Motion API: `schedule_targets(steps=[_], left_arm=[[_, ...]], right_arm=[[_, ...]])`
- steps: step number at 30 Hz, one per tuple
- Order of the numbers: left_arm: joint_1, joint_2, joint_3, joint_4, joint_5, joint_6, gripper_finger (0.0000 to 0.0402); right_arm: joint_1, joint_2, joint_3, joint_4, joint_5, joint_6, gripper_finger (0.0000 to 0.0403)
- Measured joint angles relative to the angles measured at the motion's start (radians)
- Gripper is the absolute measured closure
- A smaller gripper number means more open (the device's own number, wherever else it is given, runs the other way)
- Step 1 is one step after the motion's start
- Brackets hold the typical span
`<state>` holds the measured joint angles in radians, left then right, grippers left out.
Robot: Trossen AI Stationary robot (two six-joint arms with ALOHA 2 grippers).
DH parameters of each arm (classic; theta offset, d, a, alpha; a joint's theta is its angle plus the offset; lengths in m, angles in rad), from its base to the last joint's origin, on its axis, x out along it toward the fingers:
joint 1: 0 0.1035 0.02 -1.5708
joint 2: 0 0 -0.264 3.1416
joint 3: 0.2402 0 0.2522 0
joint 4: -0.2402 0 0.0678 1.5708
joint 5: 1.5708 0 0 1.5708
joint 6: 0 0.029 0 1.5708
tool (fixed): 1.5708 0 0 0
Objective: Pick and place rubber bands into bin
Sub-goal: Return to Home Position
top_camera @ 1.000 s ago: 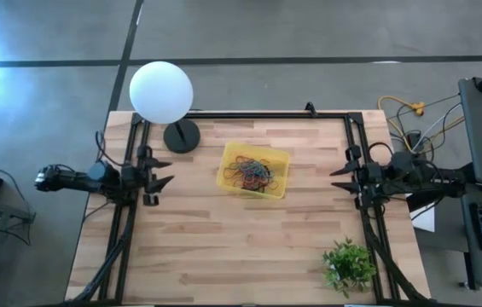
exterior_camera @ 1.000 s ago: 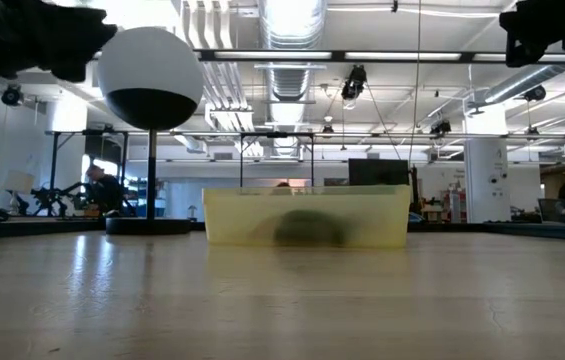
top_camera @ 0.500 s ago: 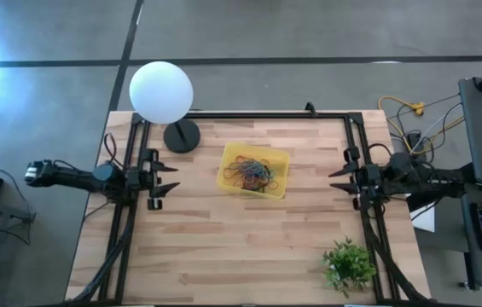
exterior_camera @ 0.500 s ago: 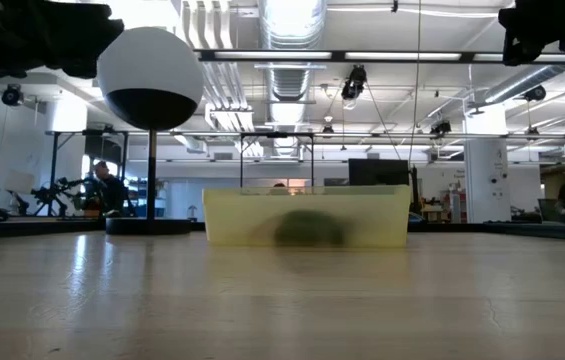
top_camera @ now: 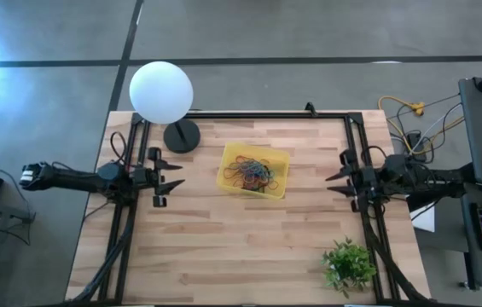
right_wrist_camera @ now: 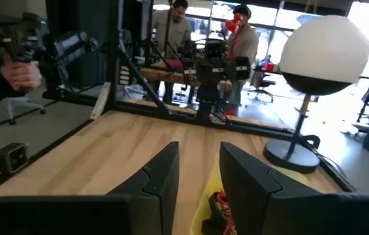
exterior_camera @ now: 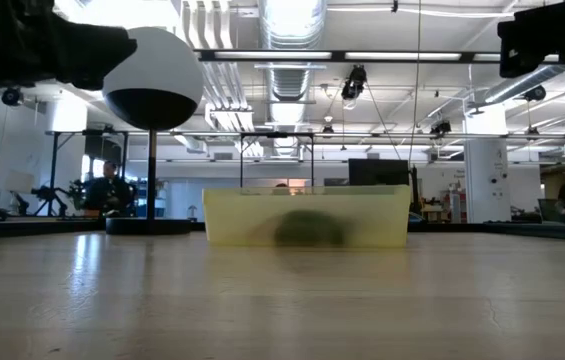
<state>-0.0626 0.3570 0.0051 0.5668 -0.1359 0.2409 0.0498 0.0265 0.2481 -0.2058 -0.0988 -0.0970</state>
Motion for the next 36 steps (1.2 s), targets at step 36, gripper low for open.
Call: schedule_targets(steps=[36], left_arm=[[0.019,-0.324,0.000,-0.420,-0.038,-0.017,0.0230]], right_arm=[[0.000,-0.018,-0.240,0.374,0.071,0.099,0.0313]])
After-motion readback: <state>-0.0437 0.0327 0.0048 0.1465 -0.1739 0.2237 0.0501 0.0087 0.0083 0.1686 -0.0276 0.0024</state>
